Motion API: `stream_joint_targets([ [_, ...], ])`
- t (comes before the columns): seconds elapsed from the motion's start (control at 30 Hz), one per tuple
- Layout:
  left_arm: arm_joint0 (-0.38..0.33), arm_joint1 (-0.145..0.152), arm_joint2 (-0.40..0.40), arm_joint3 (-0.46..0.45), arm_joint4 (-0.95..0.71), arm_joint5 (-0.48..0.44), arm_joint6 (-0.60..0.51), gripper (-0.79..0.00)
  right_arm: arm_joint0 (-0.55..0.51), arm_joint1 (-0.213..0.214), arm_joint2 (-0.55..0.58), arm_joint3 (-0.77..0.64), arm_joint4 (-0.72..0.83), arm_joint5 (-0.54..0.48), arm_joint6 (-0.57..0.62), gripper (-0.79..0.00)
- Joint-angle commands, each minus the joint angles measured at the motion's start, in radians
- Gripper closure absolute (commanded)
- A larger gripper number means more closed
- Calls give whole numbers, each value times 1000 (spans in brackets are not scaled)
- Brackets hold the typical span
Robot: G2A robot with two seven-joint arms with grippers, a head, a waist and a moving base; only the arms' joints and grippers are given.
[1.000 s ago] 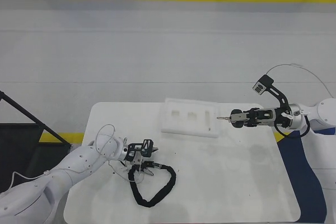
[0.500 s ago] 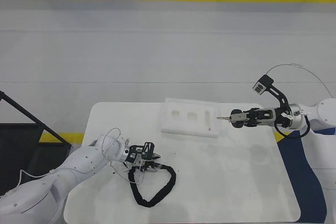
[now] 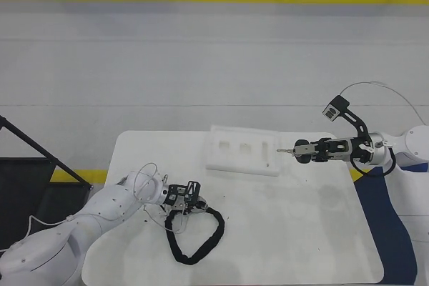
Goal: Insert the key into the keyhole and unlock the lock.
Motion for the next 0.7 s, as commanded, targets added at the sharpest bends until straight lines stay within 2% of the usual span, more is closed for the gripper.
stream_joint_targets([
  [0.0, 0, 5, -8, -15, 3, 6, 17, 0, 0, 0, 0, 0, 0, 0, 0, 0],
  [0.17, 5, 32, -35, -75, 12, 11, 77, 0, 0, 0, 0, 0, 0, 0, 0, 0],
  [0.33, 15, 75, -80, -162, 11, -3, 116, 0, 0, 0, 0, 0, 0, 0, 0, 0],
  [0.67, 74, 174, -214, -424, -70, -102, 123, 0, 0, 0, 0, 0, 0, 0, 0, 0],
])
